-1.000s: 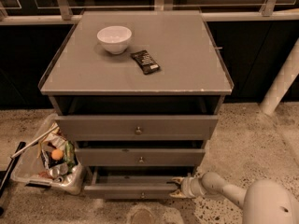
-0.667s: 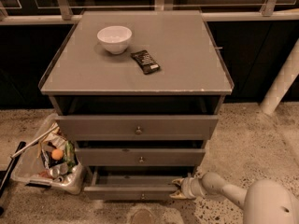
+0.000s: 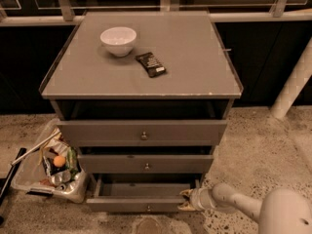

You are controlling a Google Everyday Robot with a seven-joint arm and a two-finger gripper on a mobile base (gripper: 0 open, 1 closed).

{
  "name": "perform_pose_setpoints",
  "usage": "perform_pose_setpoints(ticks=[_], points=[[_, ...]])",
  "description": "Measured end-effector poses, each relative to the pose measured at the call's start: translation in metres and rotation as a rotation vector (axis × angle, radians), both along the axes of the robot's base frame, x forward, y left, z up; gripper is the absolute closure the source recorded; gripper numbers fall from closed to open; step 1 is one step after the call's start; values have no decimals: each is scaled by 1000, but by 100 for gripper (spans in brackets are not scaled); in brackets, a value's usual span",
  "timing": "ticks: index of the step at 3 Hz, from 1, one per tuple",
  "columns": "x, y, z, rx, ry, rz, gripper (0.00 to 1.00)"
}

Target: Open bottom drawer

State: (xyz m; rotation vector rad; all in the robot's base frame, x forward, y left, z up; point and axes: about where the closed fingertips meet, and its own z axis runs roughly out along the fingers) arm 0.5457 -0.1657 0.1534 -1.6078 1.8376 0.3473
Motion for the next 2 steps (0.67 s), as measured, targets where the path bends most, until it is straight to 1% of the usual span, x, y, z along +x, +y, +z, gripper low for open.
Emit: perform_pose_setpoints(ticks=[1, 2], points=[[-1, 0, 2, 0, 0, -1, 100], [-1, 0, 1, 0, 0, 0, 83]])
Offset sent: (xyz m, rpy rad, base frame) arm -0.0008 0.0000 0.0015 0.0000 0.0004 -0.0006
